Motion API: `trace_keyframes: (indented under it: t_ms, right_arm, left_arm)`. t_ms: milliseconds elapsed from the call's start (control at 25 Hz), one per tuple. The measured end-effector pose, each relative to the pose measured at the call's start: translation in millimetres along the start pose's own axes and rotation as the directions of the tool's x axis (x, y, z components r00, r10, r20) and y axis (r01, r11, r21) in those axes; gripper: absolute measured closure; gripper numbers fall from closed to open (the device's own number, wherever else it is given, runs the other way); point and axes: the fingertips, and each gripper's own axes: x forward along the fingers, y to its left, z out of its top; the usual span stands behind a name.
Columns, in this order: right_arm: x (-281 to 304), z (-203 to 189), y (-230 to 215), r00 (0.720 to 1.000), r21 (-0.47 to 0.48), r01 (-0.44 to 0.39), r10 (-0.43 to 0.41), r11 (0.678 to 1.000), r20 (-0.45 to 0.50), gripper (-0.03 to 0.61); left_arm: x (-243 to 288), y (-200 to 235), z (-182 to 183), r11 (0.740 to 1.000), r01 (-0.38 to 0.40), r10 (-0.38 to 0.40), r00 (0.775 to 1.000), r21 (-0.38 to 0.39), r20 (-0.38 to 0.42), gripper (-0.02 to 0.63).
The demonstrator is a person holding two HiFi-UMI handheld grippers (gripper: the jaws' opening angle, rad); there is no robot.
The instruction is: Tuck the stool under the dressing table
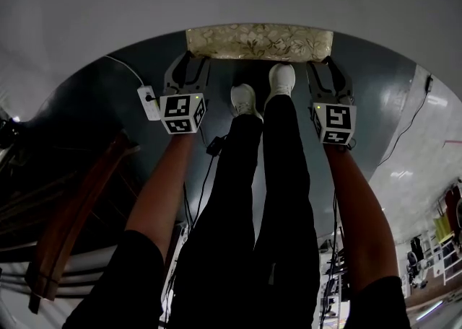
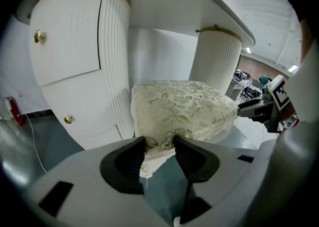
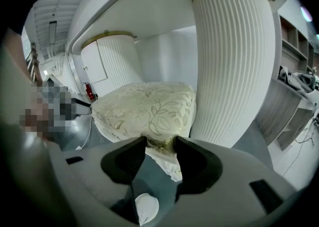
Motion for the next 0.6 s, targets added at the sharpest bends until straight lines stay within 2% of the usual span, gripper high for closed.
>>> trace_keyframes:
  t_ms: [320,440,600]
  right_arm:
    - [13.0,9.2,11.4,1.0,0.006,-0.013,0.013,1.0,0.001,0.38]
    - [19.6,11.4,3.7,1.0,0.019,0.023,-0.022,1.0,-0.021,0.381]
    - [30.1,27.7,-13.1,0.998,0.013,0.059,-0.06,0.998,0.003,0.382]
  left_arm:
    - [8.3,22.9,12.3,1.0,-0.013,0.013,1.0,0.015,0.027,0.416]
    - [12.1,21.1,13.5,1.0,-0.007,0.006,0.999,0.006,0.041,0.416]
    - [18.2,14.3,19.7,1.0,0.004,-0.004,0.999,0.005,0.047,0.416]
